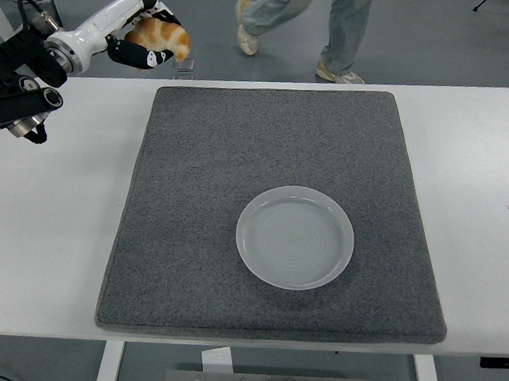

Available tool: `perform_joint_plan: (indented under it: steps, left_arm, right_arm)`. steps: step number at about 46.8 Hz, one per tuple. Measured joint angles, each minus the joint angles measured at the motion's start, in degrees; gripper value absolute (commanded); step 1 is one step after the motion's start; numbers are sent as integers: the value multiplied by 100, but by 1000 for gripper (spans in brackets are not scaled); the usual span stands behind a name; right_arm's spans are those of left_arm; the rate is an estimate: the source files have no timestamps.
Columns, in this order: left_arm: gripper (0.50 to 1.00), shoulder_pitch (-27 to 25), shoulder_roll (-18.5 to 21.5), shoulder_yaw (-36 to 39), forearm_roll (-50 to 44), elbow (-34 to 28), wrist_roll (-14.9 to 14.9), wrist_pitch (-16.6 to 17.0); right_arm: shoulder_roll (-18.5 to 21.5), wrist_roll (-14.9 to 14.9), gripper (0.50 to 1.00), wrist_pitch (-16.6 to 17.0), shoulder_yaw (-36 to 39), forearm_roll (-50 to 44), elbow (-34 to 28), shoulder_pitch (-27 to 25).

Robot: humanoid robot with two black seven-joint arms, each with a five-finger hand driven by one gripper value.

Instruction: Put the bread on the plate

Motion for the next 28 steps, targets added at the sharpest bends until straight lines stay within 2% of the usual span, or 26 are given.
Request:
perform_joint_plan:
  steps: [7,19,28]
  left_arm:
    - [500,-475,-161,35,5,-141,15,-98]
    - [500,-795,-1171,71,8,-358,78,-92]
    - [500,-971,-1661,81,9,-848,79,11]
  right_arm:
    - [0,-1,952,0,-5,0,-4,0]
    - [0,-1,952,0,-7,3,-3,-1]
    - [0,0,952,0,-9,3,-4,-9]
